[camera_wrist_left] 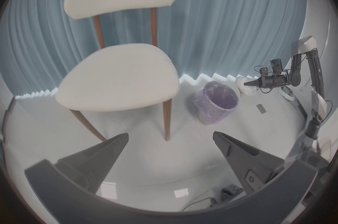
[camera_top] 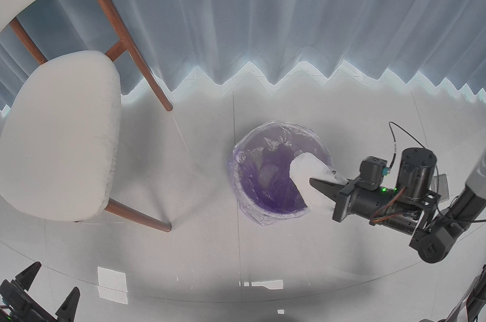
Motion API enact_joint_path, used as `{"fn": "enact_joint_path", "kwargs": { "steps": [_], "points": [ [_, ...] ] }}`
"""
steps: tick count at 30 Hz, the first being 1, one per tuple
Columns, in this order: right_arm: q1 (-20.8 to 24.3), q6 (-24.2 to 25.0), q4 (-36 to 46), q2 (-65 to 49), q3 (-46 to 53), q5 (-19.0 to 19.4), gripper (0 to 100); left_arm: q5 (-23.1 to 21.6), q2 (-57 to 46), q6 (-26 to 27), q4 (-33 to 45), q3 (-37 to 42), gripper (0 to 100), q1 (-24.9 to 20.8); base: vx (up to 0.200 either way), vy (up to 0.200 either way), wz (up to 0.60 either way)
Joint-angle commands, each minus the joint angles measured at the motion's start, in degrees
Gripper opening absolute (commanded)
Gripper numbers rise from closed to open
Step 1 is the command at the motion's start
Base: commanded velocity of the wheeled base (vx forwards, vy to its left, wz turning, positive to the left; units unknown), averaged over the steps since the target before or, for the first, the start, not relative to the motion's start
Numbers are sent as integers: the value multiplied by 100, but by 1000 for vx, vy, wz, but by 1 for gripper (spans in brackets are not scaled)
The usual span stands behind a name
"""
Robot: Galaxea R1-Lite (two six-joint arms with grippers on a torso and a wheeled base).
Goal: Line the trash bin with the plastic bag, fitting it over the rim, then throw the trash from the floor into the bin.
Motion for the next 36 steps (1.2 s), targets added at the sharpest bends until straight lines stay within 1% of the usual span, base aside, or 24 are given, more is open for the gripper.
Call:
{"fn": "enact_joint_path", "kwargs": {
  "steps": [1,2,3,5,7,9,10,13,16,19,20,22,23,24,25,27,36],
  "points": [
    [265,-232,-424,1362,-791,-276,0,463,-577,134,-14,99,100,234,0,0,0],
    [265,-293,-433,1423,-835,-276,0,525,-577,99,-14,99,100,234,0,0,0],
    [256,-416,-477,1529,-950,-276,0,780,-577,-7,-6,99,100,234,0,0,0],
    [247,-522,-626,1740,-1117,-276,0,1105,-577,-95,12,99,100,234,0,0,0],
    [247,-680,-767,1977,-1275,-276,0,1246,-577,-112,21,99,100,234,0,0,0],
    [230,-891,-828,2197,-1354,-267,0,1166,-577,-77,21,99,100,234,0,0,0],
    [204,-1005,-855,2355,-1433,-259,0,1043,-577,-51,21,99,100,234,0,0,0],
    [177,-1031,-864,2548,-1635,-259,0,973,-577,-104,12,99,100,225,0,0,0],
    [89,-1031,-855,2689,-1908,-259,0,955,-577,-323,21,99,100,225,0,0,0],
    [10,-1031,-828,2742,-2040,-267,0,947,-577,-385,21,99,100,234,0,0,0],
    [-87,-1031,-811,2794,-2145,-267,0,824,-577,-376,21,99,100,225,0,0,0],
    [-139,-1031,-811,2812,-2171,-259,0,516,-577,-367,30,99,100,225,0,0,0],
    [-183,-1031,-811,2812,-2180,-259,0,191,-577,-323,38,99,100,234,0,0,0],
    [-192,-1031,-811,2821,-2180,-259,0,-38,-577,-297,47,99,100,234,0,0,0],
    [-201,-1031,-811,2821,-2180,-259,100,-99,-577,-279,47,99,100,234,0,0,0],
    [-201,-1014,-846,2812,-2180,-250,100,-240,-568,-165,65,99,100,225,0,0,0],
    [-157,-1005,-908,2522,-2066,-250,100,-407,-577,-77,161,99,100,243,0,0,0]
  ]
}}
